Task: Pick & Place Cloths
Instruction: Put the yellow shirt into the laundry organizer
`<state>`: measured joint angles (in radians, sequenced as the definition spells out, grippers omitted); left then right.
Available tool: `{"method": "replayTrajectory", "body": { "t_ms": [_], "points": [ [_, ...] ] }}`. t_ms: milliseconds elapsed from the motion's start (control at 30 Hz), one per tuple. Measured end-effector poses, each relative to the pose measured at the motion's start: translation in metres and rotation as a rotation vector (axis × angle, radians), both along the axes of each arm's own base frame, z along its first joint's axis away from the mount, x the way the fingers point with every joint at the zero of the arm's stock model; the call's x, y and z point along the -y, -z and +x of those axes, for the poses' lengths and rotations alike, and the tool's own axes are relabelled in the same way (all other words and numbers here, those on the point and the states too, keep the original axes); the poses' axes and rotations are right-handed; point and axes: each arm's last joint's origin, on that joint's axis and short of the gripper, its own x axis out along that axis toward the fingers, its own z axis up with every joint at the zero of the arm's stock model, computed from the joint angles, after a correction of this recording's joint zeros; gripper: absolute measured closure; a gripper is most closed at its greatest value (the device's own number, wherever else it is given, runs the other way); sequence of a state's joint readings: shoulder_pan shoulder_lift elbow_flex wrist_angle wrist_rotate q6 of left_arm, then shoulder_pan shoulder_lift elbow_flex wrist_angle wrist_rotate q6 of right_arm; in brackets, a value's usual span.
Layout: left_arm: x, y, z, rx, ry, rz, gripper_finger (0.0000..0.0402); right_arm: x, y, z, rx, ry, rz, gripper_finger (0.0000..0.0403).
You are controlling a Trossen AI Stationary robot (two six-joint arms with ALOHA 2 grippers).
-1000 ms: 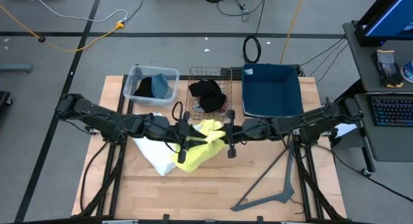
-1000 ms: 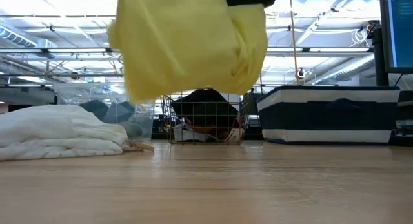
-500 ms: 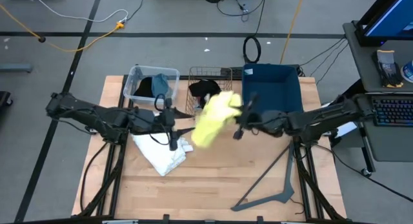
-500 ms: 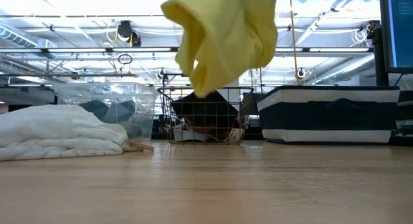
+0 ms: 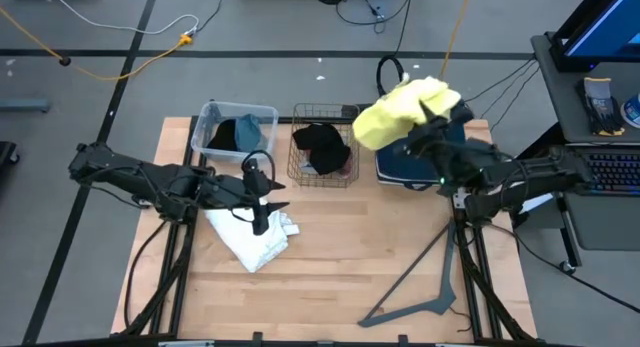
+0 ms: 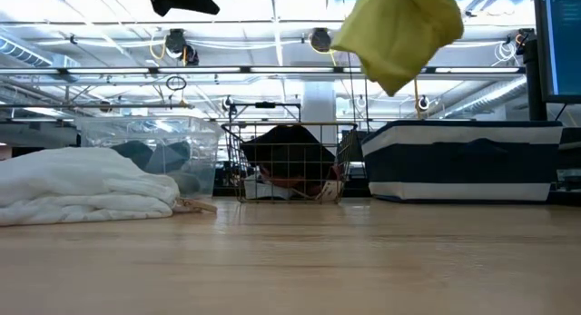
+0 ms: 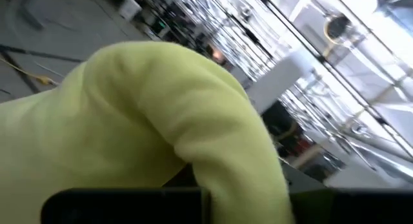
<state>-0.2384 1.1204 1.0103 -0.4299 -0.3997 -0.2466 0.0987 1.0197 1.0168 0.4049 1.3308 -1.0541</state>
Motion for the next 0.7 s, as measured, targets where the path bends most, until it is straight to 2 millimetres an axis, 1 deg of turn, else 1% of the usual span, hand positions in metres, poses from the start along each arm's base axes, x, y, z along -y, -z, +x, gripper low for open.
{"method": "replayTrajectory", "body": {
  "t_ms": [100, 233, 467, 700],
  "points": [
    [0.002, 0.000, 0.000, 0.005, 0.013, -0.005, 0.0186, 0.013, -0.003, -0.004, 0.000, 0.063, -0.008, 0.0374],
    [0.005, 0.000, -0.001, -0.004, 0.028, -0.001, 0.0185, 0.028, -0.002, -0.004, -0.008, 0.144, -0.006, 0.0374],
    [0.009, 0.002, -0.004, -0.030, 0.047, 0.005, 0.0185, 0.044, 0.006, 0.001, -0.068, 0.228, -0.002, 0.0374],
    [0.013, 0.003, -0.005, -0.040, 0.063, 0.006, 0.0186, 0.062, 0.018, -0.001, -0.224, 0.359, 0.019, 0.0374]
  ]
}}
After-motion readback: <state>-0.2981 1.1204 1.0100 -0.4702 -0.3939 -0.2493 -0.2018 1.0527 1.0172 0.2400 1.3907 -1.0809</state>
